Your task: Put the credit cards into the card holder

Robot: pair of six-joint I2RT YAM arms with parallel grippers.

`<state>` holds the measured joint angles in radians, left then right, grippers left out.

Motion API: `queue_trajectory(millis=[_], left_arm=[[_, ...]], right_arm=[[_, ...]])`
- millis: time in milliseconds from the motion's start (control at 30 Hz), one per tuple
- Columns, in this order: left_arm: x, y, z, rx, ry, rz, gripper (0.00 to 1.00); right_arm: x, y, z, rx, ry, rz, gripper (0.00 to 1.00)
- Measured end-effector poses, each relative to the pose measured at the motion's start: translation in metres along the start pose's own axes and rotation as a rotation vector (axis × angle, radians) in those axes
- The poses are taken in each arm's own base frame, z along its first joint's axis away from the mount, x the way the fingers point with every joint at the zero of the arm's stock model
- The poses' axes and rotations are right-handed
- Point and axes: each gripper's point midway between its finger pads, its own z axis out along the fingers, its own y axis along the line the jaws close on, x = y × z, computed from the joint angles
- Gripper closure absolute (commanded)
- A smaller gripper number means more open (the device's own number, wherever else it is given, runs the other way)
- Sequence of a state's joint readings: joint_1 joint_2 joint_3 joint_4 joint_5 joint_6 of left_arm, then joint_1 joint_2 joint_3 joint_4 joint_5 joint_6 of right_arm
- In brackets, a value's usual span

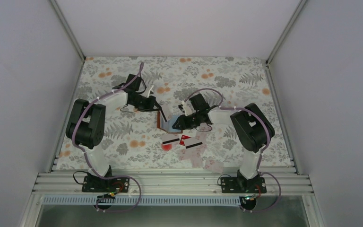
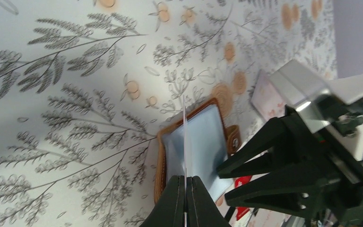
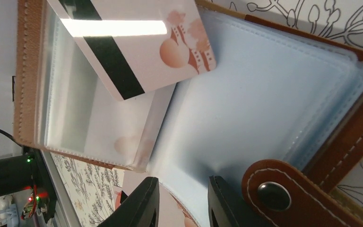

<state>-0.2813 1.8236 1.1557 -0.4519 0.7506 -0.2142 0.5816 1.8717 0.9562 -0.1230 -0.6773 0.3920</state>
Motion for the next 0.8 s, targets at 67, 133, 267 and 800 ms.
queue_trajectory(millis=[67, 133, 267, 800], left_arm=[[0.003, 0.005, 0.0, -0.026, 0.011, -0.003, 0.98], [0.005, 0.009, 0.0, -0.05, 0.017, -0.004, 0.98], [0.006, 0.012, -0.002, -0.08, 0.025, -0.007, 0.98], [-0.001, 0.013, -0.011, -0.138, 0.029, 0.004, 0.98]], right_arm=[[0.0, 0.0, 0.0, 0.001, 0.0, 0.0, 0.73], [0.0, 0.0, 0.0, 0.004, -0.001, 0.0, 0.73], [0.0, -0.001, 0.0, 0.007, -0.001, 0.0, 0.74], [-0.002, -0.003, 0.001, 0.027, 0.005, 0.018, 0.76]])
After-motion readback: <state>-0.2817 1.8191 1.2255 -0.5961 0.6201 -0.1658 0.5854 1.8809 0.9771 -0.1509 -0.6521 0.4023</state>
